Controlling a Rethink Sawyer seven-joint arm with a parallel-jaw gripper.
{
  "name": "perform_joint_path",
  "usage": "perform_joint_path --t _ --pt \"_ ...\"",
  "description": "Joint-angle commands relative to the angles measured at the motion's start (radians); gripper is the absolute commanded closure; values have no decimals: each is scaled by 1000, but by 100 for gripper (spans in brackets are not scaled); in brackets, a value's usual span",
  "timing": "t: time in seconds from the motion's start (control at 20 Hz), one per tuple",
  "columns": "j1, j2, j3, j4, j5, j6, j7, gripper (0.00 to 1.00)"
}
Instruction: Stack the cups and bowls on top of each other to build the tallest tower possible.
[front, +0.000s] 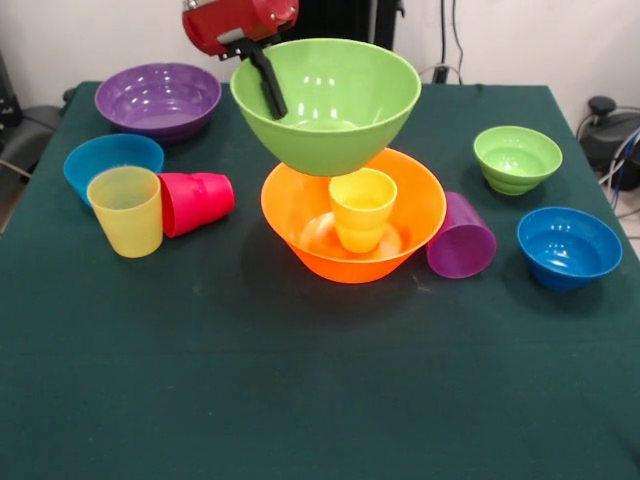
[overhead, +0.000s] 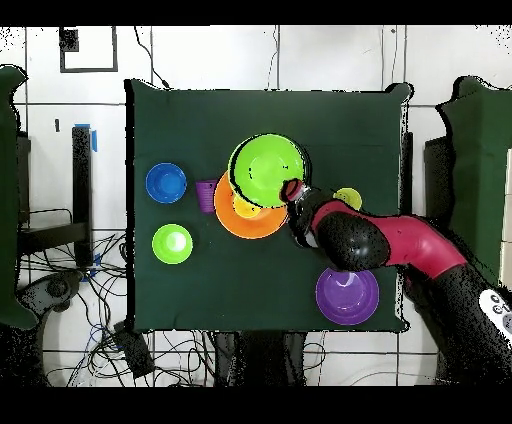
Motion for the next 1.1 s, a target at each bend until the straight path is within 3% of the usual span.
perform_joint_path --t 0.05,1.1 --pt "39 95 -42 -29 -81 -15 -89 100" --pt "45 139 -49 -61 -117 -17 -91 100"
